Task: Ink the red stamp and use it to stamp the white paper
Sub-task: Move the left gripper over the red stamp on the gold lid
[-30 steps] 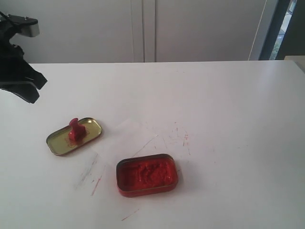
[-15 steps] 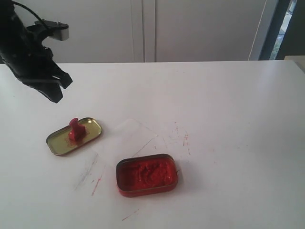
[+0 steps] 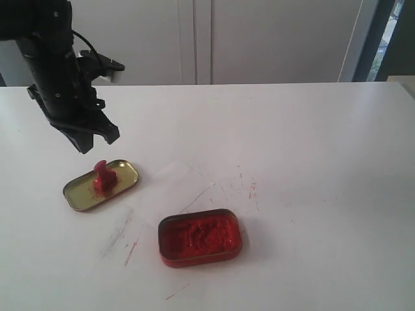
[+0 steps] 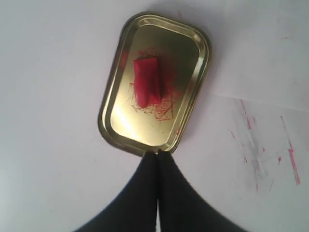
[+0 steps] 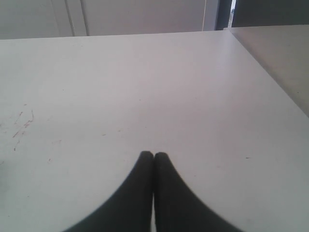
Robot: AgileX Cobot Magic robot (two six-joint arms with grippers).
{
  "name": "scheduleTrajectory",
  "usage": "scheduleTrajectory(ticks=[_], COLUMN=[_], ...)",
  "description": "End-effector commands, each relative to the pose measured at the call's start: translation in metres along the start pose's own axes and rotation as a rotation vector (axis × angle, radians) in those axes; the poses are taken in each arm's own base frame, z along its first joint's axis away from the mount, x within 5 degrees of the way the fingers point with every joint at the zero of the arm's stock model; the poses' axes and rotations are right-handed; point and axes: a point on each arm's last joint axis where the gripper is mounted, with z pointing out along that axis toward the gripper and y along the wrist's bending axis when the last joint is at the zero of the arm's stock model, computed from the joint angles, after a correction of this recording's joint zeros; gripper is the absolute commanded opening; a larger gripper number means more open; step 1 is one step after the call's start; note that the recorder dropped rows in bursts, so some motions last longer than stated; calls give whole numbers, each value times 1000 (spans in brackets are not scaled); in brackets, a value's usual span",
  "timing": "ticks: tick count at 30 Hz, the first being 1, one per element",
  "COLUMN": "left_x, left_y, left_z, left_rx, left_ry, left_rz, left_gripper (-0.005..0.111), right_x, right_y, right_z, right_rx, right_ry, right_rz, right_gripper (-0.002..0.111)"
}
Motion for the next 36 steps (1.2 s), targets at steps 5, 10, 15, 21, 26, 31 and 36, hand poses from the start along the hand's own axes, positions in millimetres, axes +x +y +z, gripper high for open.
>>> scheduleTrajectory(ticks=[5,10,15,21,26,31,36], left_x=[-8,-10,-16,-17,-16,-19,-20], left_y=[-7,-5,-4,11,13,14,18], left_z=[19,21,19,16,28,41,43], left_rx=[50,45,66,142,159,156,113], left_ry=[13,-9,-25,-53,-6,-1,-9], left_rz=[-20,-14,-3,-61,-50,-41,-26], left_gripper=[0,0,0,0,0,0,6], right_x=[0,0,0,0,0,0,0], right_y=[0,0,0,0,0,0,0], right_z=[0,0,0,0,0,0,0], right_rx=[1,1,1,1,1,1,1], right_ry=[-13,-13,-13,-13,-13,-13,-13], right_rz=[1,1,1,1,1,1,1], right_gripper=[0,0,0,0,0,0,0])
